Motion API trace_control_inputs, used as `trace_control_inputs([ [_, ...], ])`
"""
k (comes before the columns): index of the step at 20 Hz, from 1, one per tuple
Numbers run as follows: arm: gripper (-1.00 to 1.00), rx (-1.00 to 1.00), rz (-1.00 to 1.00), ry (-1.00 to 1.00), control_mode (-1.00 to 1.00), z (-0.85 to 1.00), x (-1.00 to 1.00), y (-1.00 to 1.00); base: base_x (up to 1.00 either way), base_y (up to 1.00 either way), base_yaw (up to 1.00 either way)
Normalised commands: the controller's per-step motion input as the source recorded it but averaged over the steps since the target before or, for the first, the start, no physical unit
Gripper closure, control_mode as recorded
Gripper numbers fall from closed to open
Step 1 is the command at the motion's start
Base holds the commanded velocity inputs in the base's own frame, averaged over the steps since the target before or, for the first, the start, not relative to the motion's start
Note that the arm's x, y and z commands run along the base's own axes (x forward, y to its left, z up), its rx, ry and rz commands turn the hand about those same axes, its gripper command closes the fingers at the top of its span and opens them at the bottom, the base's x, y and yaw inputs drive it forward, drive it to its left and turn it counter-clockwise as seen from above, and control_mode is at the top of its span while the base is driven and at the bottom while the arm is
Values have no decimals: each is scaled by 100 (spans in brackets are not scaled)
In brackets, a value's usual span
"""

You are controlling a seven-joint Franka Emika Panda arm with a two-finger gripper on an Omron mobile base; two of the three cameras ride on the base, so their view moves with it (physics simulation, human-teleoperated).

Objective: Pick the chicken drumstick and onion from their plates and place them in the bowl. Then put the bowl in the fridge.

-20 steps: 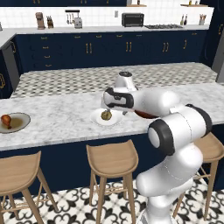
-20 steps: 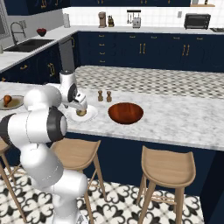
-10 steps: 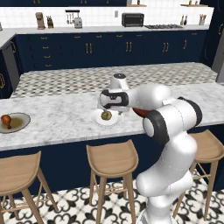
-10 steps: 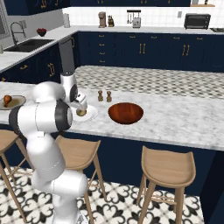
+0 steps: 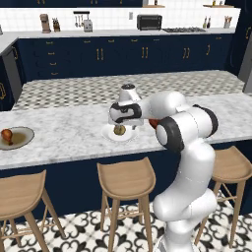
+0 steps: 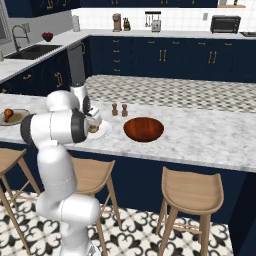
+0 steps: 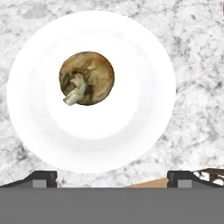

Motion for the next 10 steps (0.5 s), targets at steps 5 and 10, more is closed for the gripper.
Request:
trace_control_inputs([
  [5, -100, -2, 0, 1, -100, -16, 42, 1, 0, 0, 0],
  [10, -100, 0, 0, 5, -100, -20, 38, 11, 0, 0, 0],
])
